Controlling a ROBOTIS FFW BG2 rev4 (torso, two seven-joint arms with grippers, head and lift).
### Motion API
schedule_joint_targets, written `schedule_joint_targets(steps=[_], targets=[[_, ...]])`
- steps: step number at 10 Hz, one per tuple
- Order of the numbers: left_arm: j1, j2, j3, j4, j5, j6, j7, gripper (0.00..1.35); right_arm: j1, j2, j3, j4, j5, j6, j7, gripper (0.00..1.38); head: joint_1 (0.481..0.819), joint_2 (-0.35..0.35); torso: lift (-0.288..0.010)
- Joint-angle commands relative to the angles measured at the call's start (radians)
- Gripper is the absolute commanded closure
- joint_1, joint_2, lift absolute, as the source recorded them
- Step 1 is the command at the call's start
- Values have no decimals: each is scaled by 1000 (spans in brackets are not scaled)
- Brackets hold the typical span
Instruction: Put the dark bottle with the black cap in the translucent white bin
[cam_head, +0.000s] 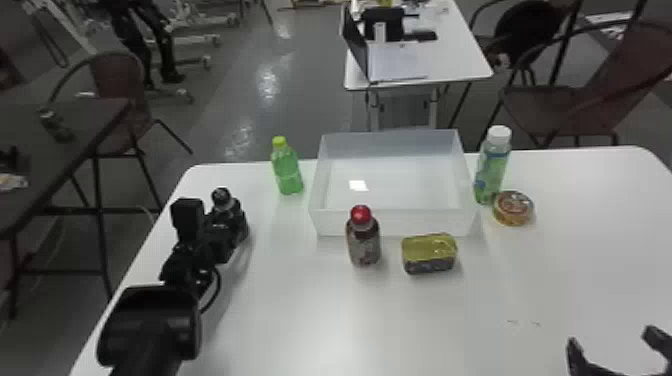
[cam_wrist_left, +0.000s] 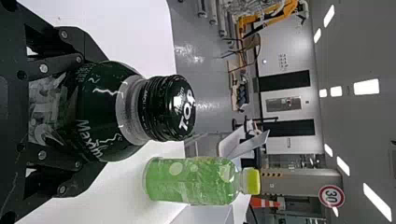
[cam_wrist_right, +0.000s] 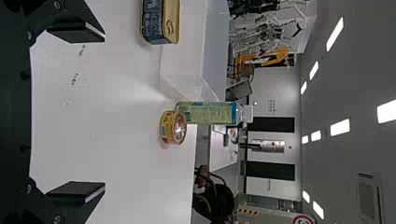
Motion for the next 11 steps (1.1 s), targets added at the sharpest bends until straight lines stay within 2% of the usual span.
schedule_joint_targets(steps=[1,3,4,5,8,11], targets=[[25,-18,-17,-71,-9,-11,9,817,3,1,-4,-2,1,0,0,167,695,179,-90],[82,-61,-76,-257,40,14,36,817,5,1,-4,0,1,0,2,167,695,145,-90],[94,-90,-120,-327,72,22,39,815,5,1,-4,0,1,0,3,167,695,128,-90],[93,-108,-163,-373,89,14,39,815,2,1,-5,1,1,0,6,167,695,88,-90],[59,-103,-303,-387,215,19,39,815,-15,1,-5,15,1,0,19,167,695,-27,-90],[-14,-107,-378,-229,256,0,-1,815,-23,1,-5,28,2,0,20,167,695,-79,-90]])
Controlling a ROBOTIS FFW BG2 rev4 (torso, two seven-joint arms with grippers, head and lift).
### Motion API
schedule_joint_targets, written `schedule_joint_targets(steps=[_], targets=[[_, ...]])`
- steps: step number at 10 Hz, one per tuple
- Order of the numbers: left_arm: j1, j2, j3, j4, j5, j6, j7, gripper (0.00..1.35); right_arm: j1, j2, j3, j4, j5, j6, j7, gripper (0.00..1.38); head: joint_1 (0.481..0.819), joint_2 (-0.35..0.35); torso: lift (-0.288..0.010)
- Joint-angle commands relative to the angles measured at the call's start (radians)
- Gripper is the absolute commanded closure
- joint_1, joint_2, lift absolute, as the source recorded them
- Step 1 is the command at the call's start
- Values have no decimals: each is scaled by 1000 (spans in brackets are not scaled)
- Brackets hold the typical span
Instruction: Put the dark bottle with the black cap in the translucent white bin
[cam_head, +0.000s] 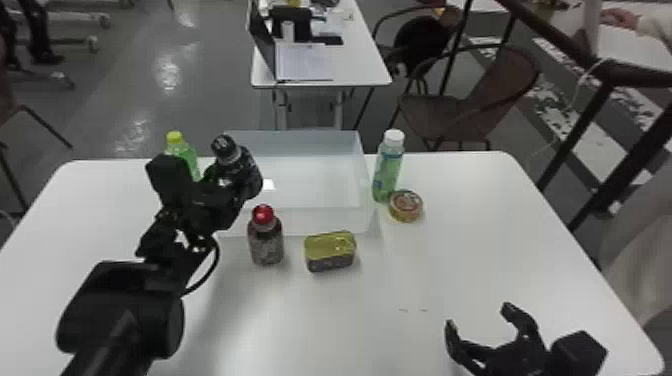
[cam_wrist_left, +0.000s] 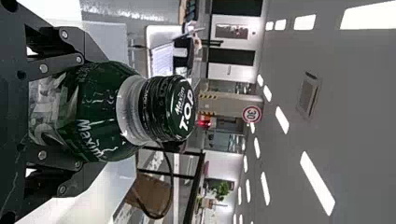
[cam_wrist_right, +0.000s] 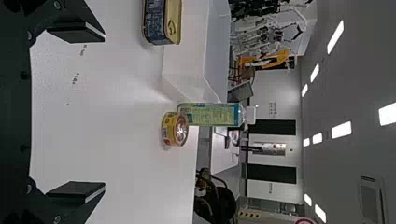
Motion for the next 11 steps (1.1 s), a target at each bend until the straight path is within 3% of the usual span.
schedule_joint_targets(steps=[1,2,6,10,11], targets=[[-60,-6,-31,118,10,-32,-21,815,-7,1,0,7,-1,0,0,167,695,-92,-90],[-91,-11,-31,169,7,-49,-30,794,-13,1,0,11,-1,0,3,167,695,-101,-90],[-126,-12,5,207,-19,-63,-32,386,-14,1,0,19,0,0,8,167,695,-88,-90],[-109,-11,4,193,-6,-93,-32,352,-13,1,0,11,0,0,8,167,695,-78,-90],[-67,-2,19,134,-22,-133,-24,352,-13,1,1,10,2,0,8,167,695,-79,-90]])
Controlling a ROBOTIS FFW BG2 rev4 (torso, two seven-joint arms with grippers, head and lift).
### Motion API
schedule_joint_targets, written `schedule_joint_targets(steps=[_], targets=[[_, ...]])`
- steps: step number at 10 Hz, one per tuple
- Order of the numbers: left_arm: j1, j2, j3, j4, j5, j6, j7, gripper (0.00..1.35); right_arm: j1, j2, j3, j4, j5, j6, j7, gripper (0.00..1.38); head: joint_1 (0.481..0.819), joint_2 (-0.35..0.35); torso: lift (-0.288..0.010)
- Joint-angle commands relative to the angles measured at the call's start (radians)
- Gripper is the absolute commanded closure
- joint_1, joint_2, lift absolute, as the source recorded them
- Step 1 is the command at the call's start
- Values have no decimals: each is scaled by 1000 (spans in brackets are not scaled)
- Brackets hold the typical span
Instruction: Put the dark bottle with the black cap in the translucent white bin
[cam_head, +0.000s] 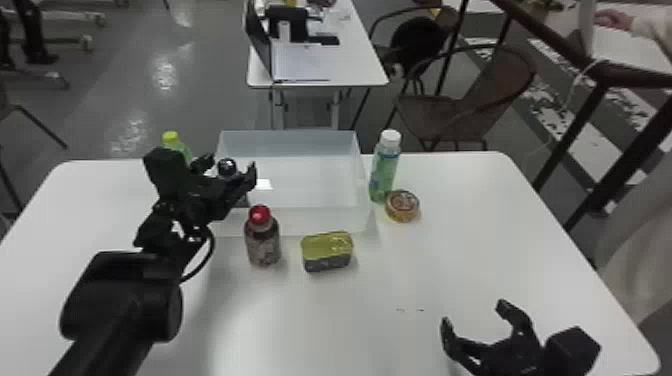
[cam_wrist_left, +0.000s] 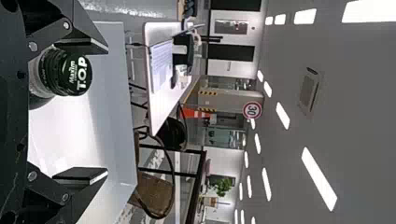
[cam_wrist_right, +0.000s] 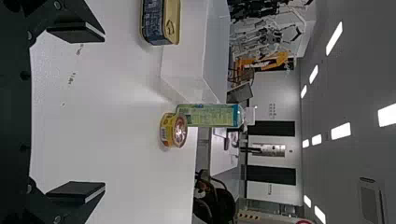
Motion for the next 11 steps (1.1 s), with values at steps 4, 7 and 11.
schedule_joint_targets(steps=[4,7,11], targets=[[370,15,154,-432,-74,-8,153,352,2,1,-1,-16,10,2,-2,165,695,-28,-90],[625,-26,220,-581,-62,-62,219,354,20,1,-24,-65,30,17,-3,165,695,29,-90],[832,-121,237,-644,-82,-160,266,358,51,1,-24,-102,32,31,-32,154,695,41,-90]])
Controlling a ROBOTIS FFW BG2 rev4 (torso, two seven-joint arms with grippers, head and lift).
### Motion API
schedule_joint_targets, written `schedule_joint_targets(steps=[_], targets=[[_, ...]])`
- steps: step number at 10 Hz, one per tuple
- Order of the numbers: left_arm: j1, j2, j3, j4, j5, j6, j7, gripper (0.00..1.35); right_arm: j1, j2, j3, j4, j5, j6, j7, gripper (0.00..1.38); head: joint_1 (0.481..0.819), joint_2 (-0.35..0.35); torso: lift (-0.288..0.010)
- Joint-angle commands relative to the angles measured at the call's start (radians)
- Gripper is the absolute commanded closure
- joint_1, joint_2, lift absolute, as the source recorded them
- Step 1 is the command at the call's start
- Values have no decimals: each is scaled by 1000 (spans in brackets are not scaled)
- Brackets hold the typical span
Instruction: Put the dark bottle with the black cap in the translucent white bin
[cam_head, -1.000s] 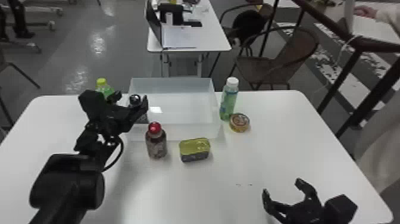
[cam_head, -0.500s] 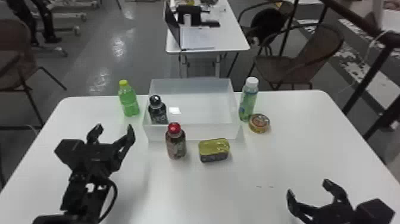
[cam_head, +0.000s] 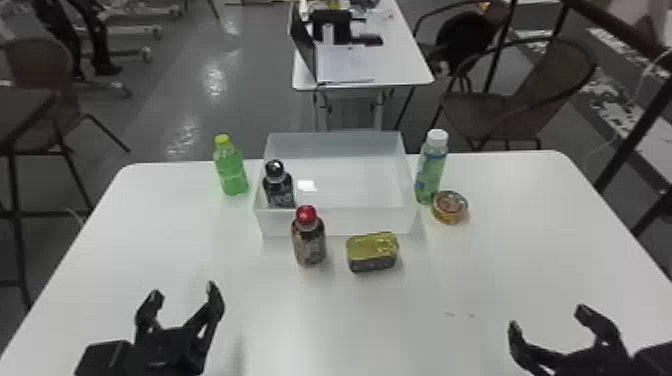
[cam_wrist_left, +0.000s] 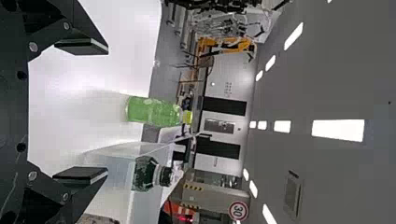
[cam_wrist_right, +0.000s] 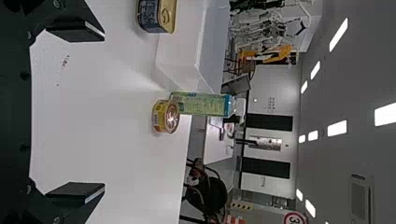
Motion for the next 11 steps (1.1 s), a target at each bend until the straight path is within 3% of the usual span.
schedule_joint_targets(steps=[1,8,11], targets=[[50,-9,-4,-18,-20,2,0,358,12,1,0,-14,-1,7,-5,153,695,36,-90],[67,-7,-21,-29,-53,-4,11,354,42,1,0,-34,-15,11,-13,150,695,10,-90],[64,9,-12,-29,-36,-11,11,357,24,1,2,-20,-17,11,-13,142,695,16,-90]])
